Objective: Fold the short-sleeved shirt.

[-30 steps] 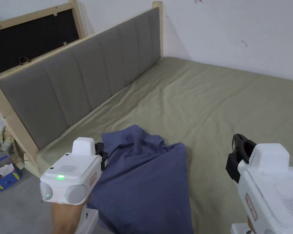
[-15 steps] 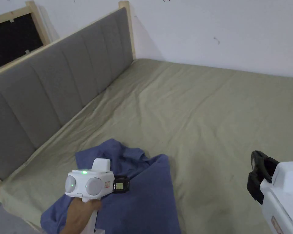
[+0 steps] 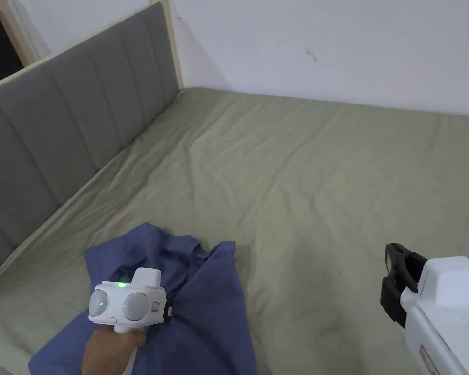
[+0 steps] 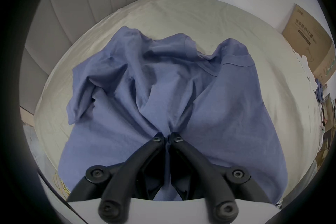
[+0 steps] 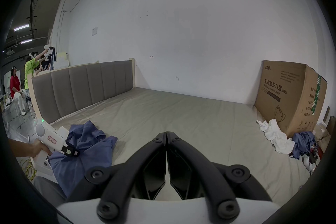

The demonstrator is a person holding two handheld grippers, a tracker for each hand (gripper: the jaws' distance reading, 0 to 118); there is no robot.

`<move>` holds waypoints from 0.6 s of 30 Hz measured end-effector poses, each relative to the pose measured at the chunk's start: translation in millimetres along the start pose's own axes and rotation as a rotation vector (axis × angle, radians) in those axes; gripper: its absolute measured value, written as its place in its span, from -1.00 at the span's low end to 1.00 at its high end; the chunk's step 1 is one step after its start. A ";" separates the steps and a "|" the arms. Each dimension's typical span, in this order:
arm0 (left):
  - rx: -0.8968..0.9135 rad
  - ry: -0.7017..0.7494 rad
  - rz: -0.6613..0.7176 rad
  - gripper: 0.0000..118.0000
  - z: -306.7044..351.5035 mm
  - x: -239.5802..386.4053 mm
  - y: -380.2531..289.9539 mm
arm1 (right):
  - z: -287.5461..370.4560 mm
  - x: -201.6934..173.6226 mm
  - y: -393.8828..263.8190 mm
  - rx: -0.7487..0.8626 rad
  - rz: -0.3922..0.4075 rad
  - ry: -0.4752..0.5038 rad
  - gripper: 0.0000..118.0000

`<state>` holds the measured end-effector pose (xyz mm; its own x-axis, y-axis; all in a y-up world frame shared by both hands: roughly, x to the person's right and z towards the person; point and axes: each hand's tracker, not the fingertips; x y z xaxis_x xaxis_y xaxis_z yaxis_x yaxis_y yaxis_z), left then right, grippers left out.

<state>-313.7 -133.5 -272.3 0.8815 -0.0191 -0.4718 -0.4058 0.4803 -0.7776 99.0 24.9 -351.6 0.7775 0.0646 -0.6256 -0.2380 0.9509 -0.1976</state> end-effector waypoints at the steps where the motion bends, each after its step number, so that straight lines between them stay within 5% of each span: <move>1: 0.014 0.002 -0.001 -1.00 6.2 1.2 -0.4 | 3.0 1.6 1.3 0.005 -0.002 0.001 -1.00; 7: 0.194 -0.114 0.094 -1.00 95.0 9.6 6.8 | 30.8 16.2 14.2 0.063 -0.022 -0.004 -1.00; 18: 0.467 -0.349 0.005 -1.00 250.5 89.9 32.9 | 92.8 59.6 19.6 0.153 -0.051 -0.064 -1.00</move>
<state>-187.3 100.3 -236.2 0.9394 0.2365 -0.2483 -0.3306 0.8169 -0.4727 194.6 75.5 -322.7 0.8228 0.0298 -0.5675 -0.1101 0.9881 -0.1078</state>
